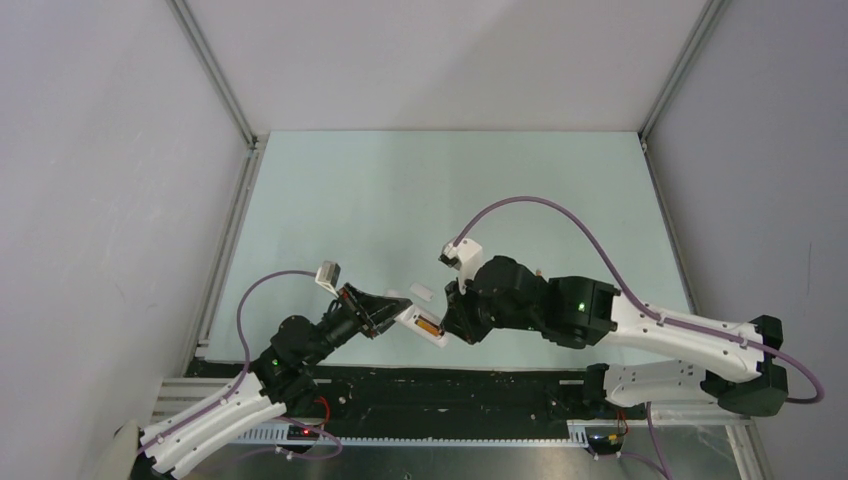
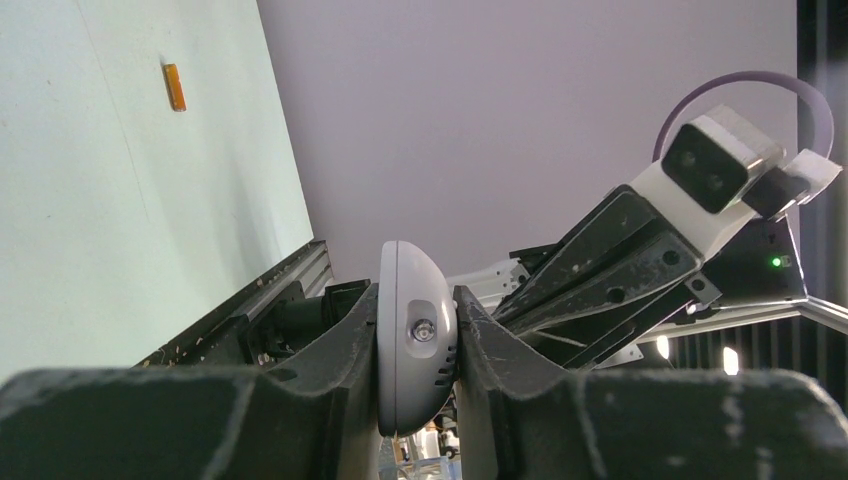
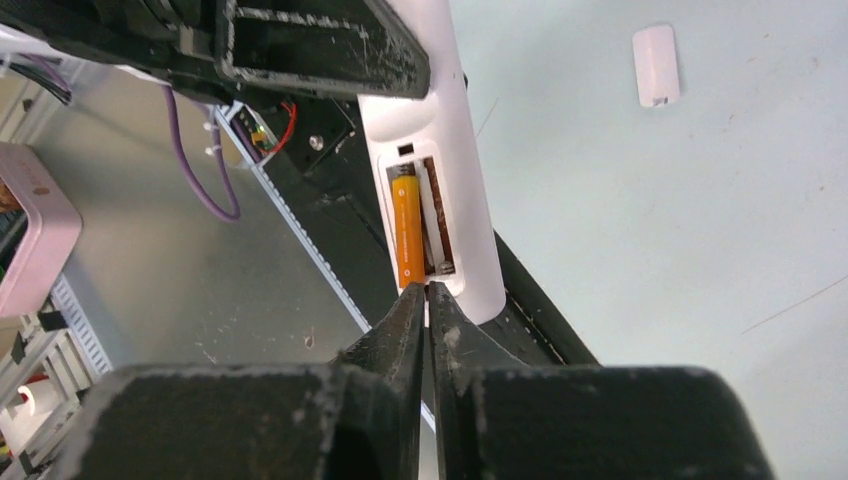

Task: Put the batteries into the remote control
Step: Load the battery into the remote control.

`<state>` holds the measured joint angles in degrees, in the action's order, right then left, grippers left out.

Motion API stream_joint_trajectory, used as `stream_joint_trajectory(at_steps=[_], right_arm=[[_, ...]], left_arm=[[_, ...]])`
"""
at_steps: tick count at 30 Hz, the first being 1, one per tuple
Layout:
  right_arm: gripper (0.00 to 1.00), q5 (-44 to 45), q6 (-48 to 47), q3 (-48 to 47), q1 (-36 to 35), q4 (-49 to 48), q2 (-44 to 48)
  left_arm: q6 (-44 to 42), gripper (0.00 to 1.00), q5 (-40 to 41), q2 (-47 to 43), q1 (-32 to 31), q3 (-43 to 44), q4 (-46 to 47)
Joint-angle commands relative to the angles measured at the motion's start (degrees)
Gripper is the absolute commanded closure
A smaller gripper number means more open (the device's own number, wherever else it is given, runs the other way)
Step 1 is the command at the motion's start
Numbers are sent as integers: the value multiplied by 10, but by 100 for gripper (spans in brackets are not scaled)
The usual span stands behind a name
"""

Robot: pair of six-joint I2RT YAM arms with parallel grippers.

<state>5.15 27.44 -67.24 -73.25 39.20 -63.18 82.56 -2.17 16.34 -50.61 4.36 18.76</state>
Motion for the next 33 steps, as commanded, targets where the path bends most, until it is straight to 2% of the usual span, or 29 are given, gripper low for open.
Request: stream_joint_trajectory(at_steps=[1, 33], right_arm=[[92, 1, 16, 14, -13, 5, 13], [92, -11, 20, 26, -22, -40, 1]], left_arm=[[5, 100, -5, -6, 1, 21, 27], [4, 100, -4, -7, 0, 20, 28]])
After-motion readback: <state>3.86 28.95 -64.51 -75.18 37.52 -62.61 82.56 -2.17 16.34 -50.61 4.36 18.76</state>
